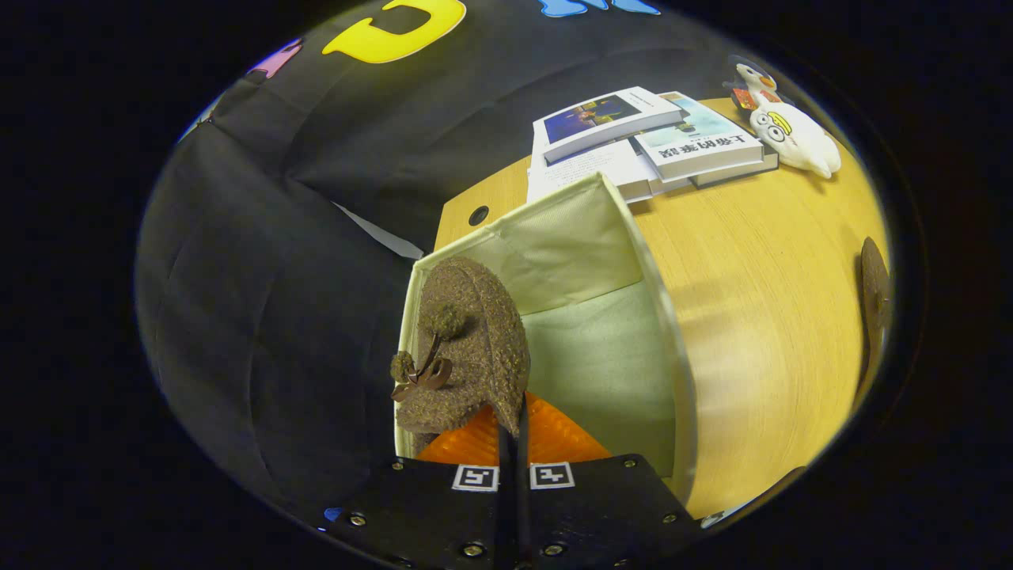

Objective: Open the storage box then place both shoes into the box .Put the left shoe in first, then the right shoe, with the right side of both shoes facing outward in a uniform manner.

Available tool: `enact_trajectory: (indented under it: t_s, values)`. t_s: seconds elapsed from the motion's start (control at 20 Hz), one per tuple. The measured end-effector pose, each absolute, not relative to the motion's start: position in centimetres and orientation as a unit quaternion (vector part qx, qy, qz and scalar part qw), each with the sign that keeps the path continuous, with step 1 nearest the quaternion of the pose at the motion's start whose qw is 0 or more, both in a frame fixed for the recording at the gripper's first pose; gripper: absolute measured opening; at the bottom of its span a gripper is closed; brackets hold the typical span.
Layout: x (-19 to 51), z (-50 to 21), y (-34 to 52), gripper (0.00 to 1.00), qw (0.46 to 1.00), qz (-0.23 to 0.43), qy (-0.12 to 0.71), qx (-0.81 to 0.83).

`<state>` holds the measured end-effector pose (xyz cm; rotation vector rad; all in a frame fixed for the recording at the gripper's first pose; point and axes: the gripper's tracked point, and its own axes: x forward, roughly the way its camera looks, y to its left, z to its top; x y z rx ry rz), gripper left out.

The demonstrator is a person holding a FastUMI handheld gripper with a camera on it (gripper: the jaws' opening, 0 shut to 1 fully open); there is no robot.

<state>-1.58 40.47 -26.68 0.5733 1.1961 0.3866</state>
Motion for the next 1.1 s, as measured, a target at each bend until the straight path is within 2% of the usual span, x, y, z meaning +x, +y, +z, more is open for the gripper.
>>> enact_trajectory:
  t_s: [0.2, 0.25, 0.35, 0.45, 0.5, 0.65, 0.85, 1.1]
  values:
    - [-1.9, -27.9, 41.9, 0.0, 0.769, 0.165, 0.563, 0.253]
    - [-1.9, -28.0, 42.0, 0.04, 0.77, 0.163, 0.565, 0.248]
    - [-1.9, -28.0, 42.2, 0.04, 0.77, 0.166, 0.564, 0.247]
    - [-2.0, -27.4, 43.1, 0.13, 0.764, 0.189, 0.56, 0.259]
    - [-2.1, -27.0, 43.2, 0.39, 0.764, 0.198, 0.556, 0.26]
    - [-1.9, -24.8, 43.3, 1.0, 0.771, 0.224, 0.533, 0.267]
    - [-1.3, -20.6, 41.2, 0.98, 0.797, 0.253, 0.492, 0.242]
    - [-0.4, -17.0, 35.6, 0.98, 0.825, 0.256, 0.454, 0.221]
